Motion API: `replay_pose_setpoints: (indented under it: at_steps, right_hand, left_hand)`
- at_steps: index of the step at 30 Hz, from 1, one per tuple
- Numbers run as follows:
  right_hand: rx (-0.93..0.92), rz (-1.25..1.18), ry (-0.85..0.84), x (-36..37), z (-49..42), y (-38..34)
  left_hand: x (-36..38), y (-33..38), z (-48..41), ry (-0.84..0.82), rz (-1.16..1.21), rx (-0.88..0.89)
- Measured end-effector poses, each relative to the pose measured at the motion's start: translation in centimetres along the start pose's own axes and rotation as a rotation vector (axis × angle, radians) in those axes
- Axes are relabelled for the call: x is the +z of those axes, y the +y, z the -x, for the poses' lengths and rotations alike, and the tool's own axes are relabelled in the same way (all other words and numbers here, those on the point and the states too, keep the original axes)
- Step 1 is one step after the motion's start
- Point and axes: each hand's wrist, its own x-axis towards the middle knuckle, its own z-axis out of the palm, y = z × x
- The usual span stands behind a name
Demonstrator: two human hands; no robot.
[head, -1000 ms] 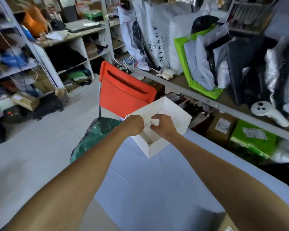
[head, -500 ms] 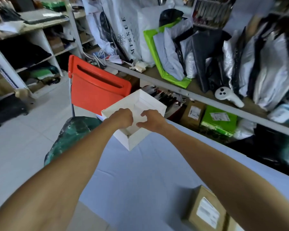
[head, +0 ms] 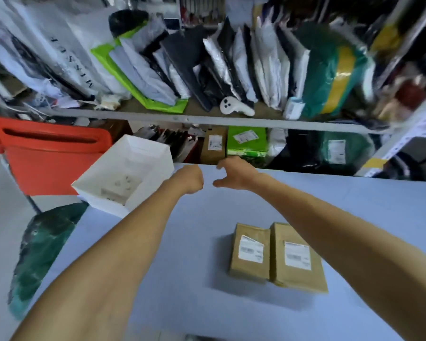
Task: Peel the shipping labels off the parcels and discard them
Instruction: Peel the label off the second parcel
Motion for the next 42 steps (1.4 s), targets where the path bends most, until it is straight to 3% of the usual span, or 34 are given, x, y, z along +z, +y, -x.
replay_pose_setpoints:
  at_steps: [7, 16, 24, 33, 37, 42]
  right_hand:
    - [0.200, -0.005, 0.034, -1.6, 10.6, 12.6]
    - [0.291, 0.000, -0.060, 0.0, 21.9, 24.6]
    - [0.287, -0.025, -0.015, 0.9, 24.7, 26.8]
    - [0.336, -0.176, -0.123, 6.5, 24.0, 25.7]
    - [0.396, -0.357, -0.156, 11.2, 24.0, 24.5]
    - [0.452, -0.594, -0.185, 16.1, 24.7, 23.4]
  left_hand:
    - [5.0, 13.6, 1.2, -0.006, -0.029, 0.179]
    - [13.5, 26.8, 3.3, -0.111, -0.100, 0.246]
    - [15.7, 27.3, 3.2, -0.108, -0.112, 0.177]
    - [21.1, 23.9, 6.3, -0.031, 0.172, 0.088]
    - [26.3, 21.5, 7.1, -0.018, 0.266, -0.007]
    - [30.0, 19.5, 7.9, 0.092, 0.286, 0.041]
